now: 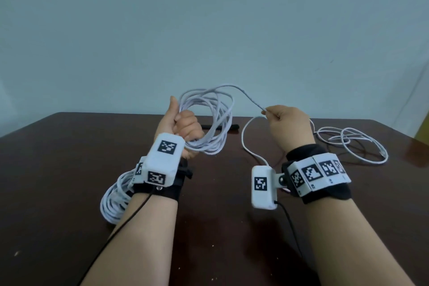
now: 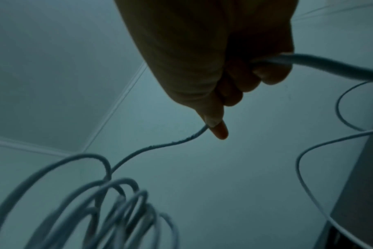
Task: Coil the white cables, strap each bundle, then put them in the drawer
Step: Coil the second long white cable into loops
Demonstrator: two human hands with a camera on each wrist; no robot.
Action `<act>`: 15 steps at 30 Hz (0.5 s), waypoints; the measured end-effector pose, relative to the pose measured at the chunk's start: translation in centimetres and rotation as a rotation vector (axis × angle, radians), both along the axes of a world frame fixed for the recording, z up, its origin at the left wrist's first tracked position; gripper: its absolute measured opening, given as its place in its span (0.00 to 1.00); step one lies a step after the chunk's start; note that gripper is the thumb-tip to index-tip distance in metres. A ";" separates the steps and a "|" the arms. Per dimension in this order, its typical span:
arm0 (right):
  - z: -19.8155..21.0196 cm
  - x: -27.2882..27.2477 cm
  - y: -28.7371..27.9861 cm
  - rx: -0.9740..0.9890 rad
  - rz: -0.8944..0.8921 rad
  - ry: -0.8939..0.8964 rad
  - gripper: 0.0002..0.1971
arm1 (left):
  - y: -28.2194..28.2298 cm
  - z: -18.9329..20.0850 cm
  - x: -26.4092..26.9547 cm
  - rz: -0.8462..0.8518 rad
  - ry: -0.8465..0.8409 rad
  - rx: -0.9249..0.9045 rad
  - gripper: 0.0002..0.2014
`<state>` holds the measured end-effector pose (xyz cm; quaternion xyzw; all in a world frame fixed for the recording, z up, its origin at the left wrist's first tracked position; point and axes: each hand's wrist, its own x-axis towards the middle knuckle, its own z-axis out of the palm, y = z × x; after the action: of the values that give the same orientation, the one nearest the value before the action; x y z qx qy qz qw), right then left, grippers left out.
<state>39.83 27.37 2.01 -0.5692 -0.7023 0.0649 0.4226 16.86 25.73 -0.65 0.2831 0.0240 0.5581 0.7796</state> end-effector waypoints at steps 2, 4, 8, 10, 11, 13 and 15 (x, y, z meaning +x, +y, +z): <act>-0.4 -0.1 0.1 -0.075 0.029 -0.046 0.12 | 0.2 0.3 -0.2 0.014 -0.096 0.018 0.34; -0.5 -0.5 -0.1 -0.143 0.075 -0.093 0.12 | 0.5 0.0 0.5 -0.067 -0.315 0.033 0.34; -0.5 -1.1 -0.7 -0.231 0.185 -0.047 0.13 | 1.1 0.0 0.6 0.199 -0.610 -0.142 0.37; -0.6 -1.4 -0.9 -0.334 0.274 0.073 0.10 | 1.4 -0.1 0.0 0.369 -0.625 -0.212 0.39; -0.6 -1.5 -0.9 -0.382 0.307 0.106 0.09 | 1.5 -0.2 -0.3 0.411 -0.624 -0.239 0.39; -1.0 -1.8 -1.1 -0.427 0.350 0.096 0.11 | 1.6 -0.5 -0.8 0.454 -0.660 -0.258 0.39; -1.3 -2.4 -1.4 -0.387 0.366 0.071 0.13 | 1.5 -0.3 -0.8 0.489 -0.689 -0.228 0.39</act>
<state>37.40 25.94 0.73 -0.5002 -0.7528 0.2934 0.3115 16.04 27.23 -0.90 -0.0214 -0.1099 0.7818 0.6134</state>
